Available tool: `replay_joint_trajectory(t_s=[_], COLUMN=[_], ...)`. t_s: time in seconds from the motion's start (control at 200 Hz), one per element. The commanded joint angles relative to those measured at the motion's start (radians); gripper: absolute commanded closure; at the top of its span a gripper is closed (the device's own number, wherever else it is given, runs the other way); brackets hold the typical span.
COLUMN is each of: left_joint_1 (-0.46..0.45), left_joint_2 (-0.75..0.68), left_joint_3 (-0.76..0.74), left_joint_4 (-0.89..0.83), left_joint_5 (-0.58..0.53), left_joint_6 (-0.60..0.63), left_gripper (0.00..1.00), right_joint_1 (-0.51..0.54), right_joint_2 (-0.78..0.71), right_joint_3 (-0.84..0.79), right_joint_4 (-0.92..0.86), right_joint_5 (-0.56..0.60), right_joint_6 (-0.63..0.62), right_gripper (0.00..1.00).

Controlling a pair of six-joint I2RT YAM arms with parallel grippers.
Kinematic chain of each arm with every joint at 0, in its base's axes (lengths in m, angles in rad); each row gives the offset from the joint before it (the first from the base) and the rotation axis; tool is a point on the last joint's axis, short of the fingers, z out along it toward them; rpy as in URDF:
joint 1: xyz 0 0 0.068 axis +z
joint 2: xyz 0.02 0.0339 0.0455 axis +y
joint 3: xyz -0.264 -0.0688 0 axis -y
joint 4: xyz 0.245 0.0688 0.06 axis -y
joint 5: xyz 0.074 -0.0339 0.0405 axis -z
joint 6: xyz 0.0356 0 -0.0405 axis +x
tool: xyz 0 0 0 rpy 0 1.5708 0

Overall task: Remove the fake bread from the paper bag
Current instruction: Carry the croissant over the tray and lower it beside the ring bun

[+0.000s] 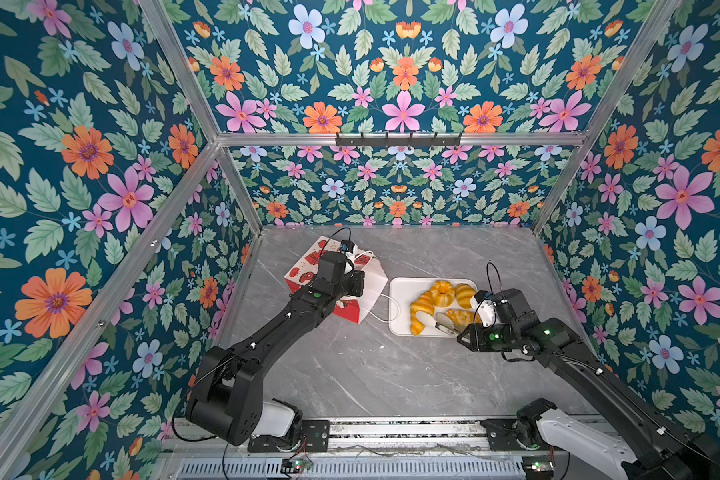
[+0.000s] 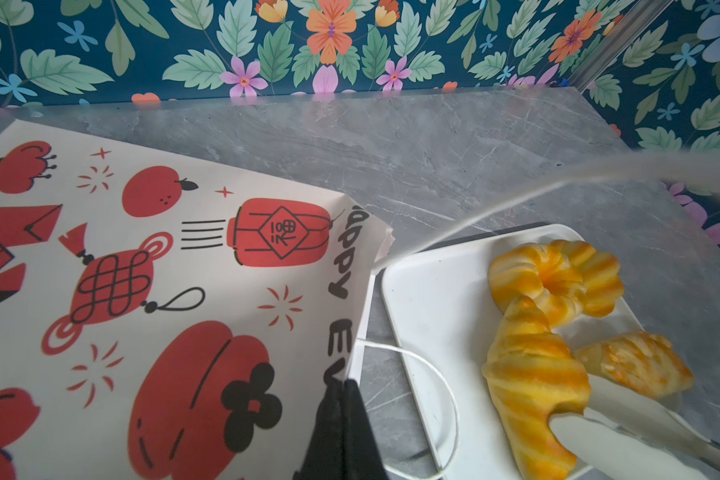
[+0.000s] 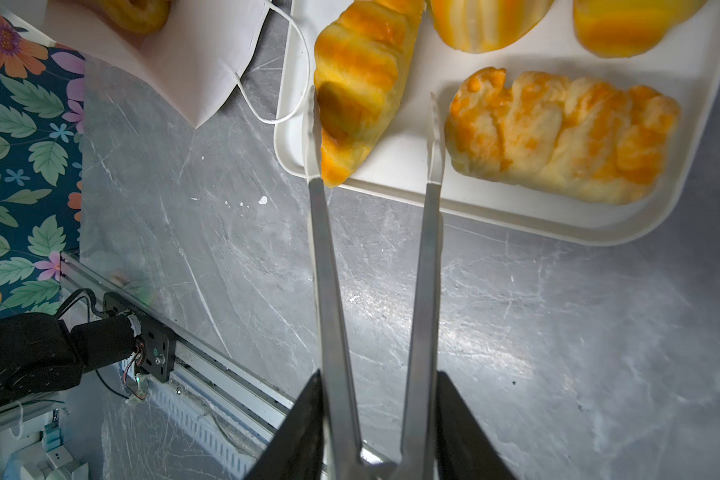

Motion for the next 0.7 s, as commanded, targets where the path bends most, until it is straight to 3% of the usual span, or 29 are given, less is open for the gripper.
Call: replay_joint_trajectory(t_s=[0.0,0.28,0.695], left_joint_1=[0.0,0.0,0.0], left_joint_2=[-0.002,0.004,-0.006], left_joint_3=[0.0,-0.006,-0.02], left_joint_4=[0.019,0.033,0.039], left_joint_5=[0.007,0.016,0.017], left_joint_6=[-0.002,-0.01,-0.012], left_gripper=[1.0,1.0,1.0], right_joint_1=[0.0,0.0,0.001], right_joint_2=[-0.02,-0.041,0.137], right_joint_3=[0.029,0.069,0.073], right_joint_4=[-0.043,-0.016,0.192], right_joint_5=[0.017,-0.013,-0.075], right_joint_6=[0.003,0.0,-0.023], right_gripper=[0.6,0.61,0.63])
